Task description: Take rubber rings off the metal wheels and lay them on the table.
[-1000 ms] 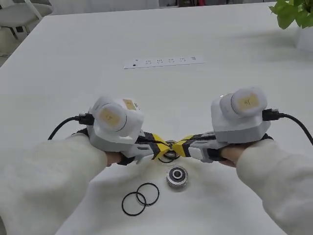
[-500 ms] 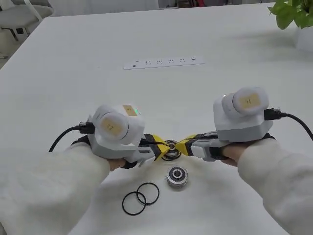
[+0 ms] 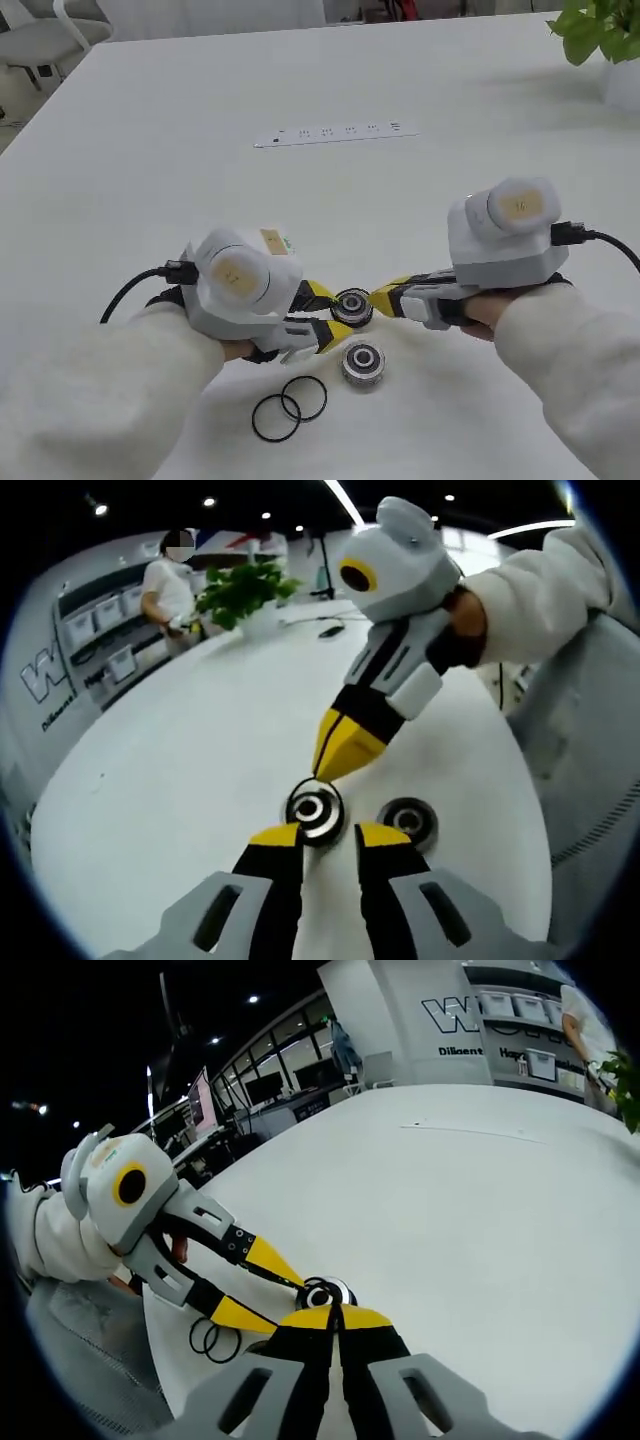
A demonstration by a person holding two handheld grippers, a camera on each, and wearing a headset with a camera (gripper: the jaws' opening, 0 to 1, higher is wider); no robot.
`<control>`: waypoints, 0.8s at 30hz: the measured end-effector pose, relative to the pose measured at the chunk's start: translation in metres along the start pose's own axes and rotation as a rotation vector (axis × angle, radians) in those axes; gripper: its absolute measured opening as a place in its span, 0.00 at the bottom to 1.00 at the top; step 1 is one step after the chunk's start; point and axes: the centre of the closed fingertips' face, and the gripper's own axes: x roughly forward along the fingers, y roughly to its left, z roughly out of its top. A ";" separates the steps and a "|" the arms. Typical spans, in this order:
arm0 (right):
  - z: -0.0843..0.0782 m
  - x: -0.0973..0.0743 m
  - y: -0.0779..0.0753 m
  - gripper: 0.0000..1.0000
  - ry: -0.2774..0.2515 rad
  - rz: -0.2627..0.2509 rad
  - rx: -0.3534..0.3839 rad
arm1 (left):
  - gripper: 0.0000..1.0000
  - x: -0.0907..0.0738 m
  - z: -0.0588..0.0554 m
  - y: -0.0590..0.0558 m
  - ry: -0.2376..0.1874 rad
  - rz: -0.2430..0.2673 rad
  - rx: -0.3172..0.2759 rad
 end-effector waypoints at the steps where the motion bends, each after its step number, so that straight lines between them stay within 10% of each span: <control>1: 0.000 0.000 0.000 0.00 0.001 0.000 -0.001 | 0.22 -0.001 0.002 0.000 -0.007 0.000 -0.001; 24: 0.005 -0.012 -0.004 0.00 -0.028 -0.015 0.022 | 0.46 -0.061 0.021 0.009 -0.088 0.078 0.002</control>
